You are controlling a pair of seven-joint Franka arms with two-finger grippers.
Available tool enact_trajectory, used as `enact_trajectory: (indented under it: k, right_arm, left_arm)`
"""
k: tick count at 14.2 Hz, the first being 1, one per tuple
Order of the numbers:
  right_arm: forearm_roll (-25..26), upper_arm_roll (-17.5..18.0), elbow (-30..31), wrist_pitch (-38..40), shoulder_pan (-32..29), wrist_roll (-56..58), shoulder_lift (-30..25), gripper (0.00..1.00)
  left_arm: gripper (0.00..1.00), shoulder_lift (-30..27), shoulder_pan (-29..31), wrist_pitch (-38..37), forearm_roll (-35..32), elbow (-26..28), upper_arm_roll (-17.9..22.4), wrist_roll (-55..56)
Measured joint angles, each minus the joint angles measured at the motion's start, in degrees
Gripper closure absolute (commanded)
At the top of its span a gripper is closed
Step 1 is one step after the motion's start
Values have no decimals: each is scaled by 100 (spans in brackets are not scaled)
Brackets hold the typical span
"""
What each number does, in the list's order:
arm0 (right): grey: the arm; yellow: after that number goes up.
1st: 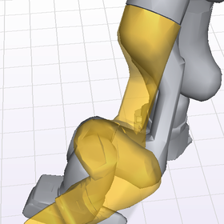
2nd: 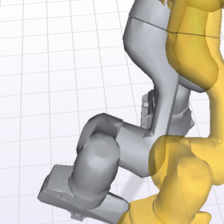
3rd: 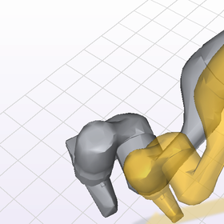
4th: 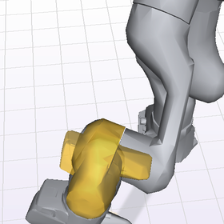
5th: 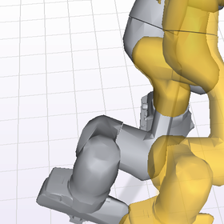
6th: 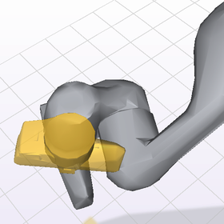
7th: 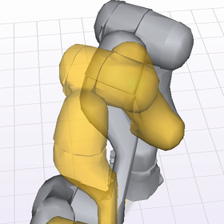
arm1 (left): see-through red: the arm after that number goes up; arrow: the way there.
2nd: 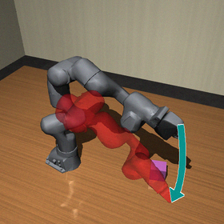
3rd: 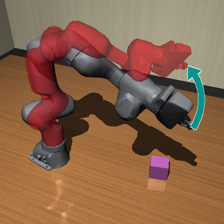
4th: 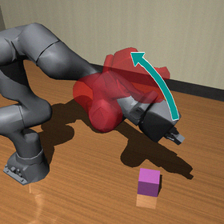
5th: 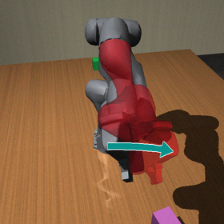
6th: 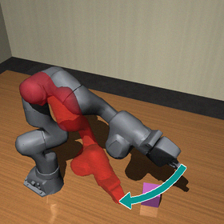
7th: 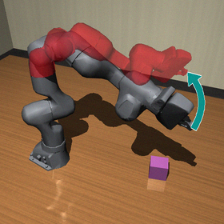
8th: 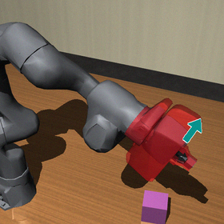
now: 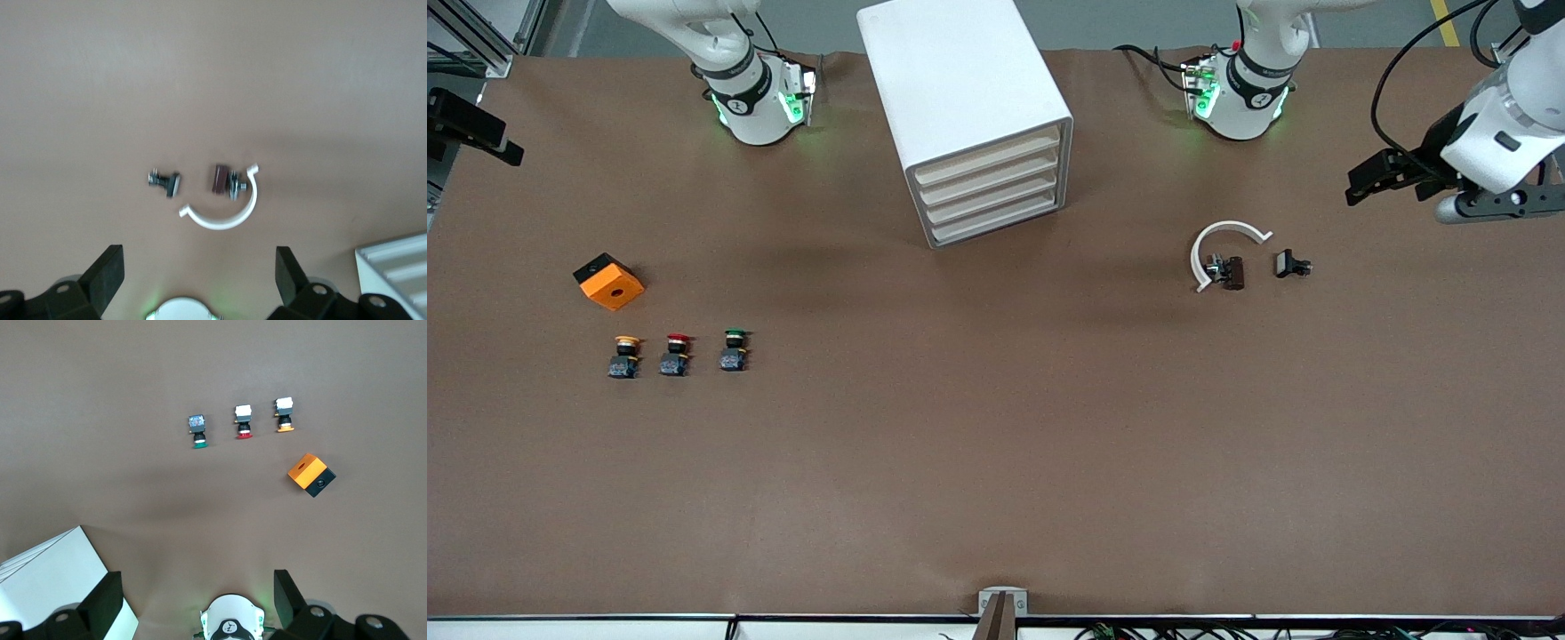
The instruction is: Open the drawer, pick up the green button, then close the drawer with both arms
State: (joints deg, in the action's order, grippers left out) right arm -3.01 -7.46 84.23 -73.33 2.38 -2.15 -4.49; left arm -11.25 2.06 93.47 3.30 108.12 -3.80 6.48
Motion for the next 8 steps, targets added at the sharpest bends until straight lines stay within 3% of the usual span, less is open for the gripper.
enact_trajectory:
  k: [5, 8]
  right_arm:
    - [12, 180, 549, -303, -91, -2, -373, 0]
    - [12, 245, 603, -322, -94, -1, -451, 0]
  left_arm:
    - [0, 879, 53, 130, -161, -1120, 24, -3]
    - [0, 1188, 55, 125, -185, -1480, 23, -3]
